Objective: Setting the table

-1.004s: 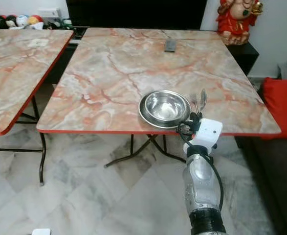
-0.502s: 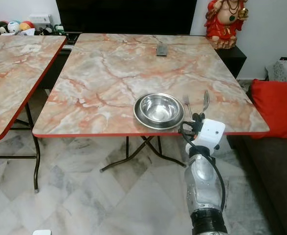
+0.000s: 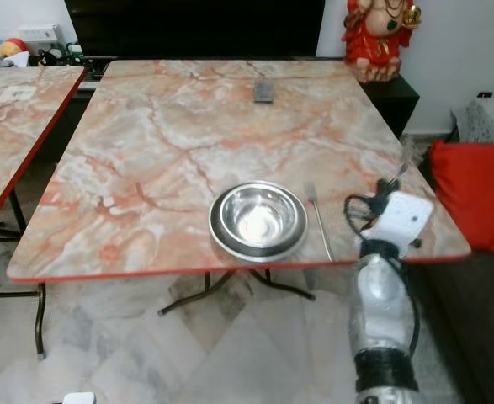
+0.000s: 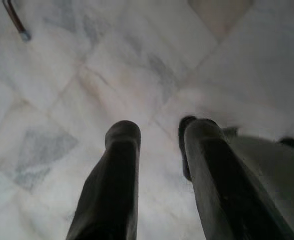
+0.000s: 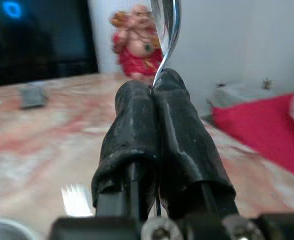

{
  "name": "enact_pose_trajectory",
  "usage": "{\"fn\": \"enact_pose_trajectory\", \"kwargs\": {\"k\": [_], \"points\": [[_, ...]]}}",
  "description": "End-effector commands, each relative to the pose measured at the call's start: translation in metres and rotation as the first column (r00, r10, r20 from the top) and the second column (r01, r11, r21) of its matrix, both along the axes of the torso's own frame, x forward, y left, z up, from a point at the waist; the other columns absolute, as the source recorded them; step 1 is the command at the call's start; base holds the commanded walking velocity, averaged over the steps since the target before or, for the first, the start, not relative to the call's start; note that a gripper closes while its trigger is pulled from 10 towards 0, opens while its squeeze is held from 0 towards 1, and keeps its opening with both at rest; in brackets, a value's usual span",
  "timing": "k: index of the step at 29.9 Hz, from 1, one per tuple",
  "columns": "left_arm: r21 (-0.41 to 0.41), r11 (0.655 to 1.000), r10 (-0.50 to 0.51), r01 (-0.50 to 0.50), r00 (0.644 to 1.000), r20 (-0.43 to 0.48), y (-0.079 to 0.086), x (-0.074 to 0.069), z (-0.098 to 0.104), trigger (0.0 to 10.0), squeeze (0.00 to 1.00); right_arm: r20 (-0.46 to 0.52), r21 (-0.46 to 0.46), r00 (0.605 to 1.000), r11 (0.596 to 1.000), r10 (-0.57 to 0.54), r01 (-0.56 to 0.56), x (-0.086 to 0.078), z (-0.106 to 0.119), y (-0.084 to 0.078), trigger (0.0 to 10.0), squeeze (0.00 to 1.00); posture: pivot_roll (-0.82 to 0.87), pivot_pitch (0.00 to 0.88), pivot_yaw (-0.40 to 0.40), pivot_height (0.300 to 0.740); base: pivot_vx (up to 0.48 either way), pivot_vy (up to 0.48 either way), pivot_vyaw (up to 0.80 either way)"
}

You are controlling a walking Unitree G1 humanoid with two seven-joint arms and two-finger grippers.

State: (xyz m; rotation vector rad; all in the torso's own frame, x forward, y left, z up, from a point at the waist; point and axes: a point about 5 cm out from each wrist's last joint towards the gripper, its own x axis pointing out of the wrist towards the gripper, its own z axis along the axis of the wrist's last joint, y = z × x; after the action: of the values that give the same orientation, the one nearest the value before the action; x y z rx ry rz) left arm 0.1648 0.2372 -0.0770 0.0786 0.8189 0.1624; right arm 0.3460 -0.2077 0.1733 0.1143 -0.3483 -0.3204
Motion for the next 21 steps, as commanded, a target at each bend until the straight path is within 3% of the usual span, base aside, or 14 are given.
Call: {"fn": "enact_pose_trajectory", "kwargs": {"k": [1,16,21], "points": [[-0.003,1.0,0.014,-0.014,0.999,-0.036,0.002,-0.01,-0.004,10.0,0.0,-0.002,-0.01,1.0,1.0,0.013,-0.013,0.001,0.0,0.003,10.0,0.0,-0.01,0.135,-0.015,0.74,0.334,0.0,0.0],[-0.003,1.0,0.01,-0.01,0.999,-0.038,-0.001,-0.007,-0.004,10.0,0.0,-0.042,-0.07,0.998,0.997,0.036,-0.039,0.016,0.011,-0.005,10.0,0.0,-0.01,0.141,-0.017,0.74,0.016,0.0,0.0],[-0.013,1.0,0.004,-0.004,0.999,-0.037,-0.003,-0.008,-0.005,10.0,0.0,-0.049,-0.072,0.998,0.997,0.039,-0.043,0.014,0.008,-0.002,10.0,0.0,-0.01,0.14,-0.017,0.74,0.063,0.0,0.0]]}}
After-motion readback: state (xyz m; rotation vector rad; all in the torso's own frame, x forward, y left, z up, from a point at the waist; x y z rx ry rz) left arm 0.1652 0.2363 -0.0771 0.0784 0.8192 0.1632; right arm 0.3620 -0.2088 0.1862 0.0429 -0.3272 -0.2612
